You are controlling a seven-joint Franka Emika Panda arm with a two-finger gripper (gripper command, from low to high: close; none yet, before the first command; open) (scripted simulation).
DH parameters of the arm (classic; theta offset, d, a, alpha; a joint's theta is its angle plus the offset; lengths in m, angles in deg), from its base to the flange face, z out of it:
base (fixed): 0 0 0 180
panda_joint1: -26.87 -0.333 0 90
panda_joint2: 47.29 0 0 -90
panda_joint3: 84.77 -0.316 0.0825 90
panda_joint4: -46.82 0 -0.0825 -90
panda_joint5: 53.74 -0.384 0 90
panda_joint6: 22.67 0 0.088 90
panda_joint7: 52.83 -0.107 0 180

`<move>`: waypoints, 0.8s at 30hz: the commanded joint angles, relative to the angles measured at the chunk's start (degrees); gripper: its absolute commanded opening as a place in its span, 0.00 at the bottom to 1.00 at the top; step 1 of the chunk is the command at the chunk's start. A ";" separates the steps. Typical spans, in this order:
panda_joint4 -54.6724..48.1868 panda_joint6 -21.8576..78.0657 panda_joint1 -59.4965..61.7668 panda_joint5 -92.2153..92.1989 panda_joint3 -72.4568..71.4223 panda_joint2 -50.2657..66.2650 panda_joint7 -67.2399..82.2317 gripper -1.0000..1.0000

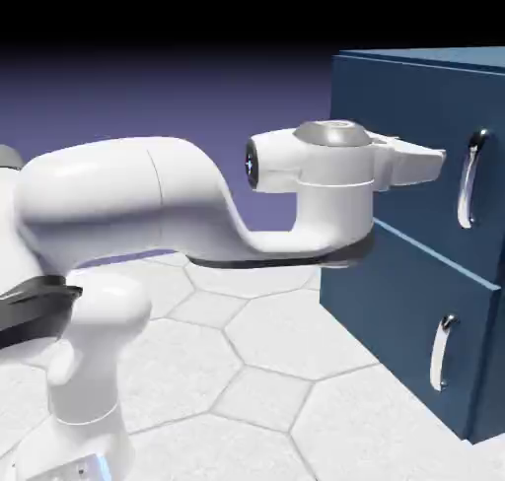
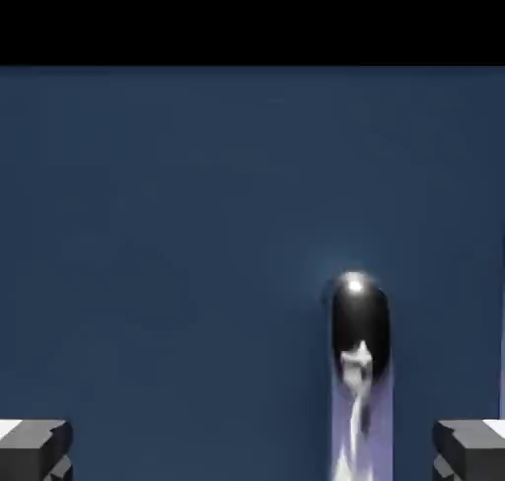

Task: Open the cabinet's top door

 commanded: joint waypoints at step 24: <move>5.20 9.80 5.22 11.86 -1.79 6.88 -19.00 0.00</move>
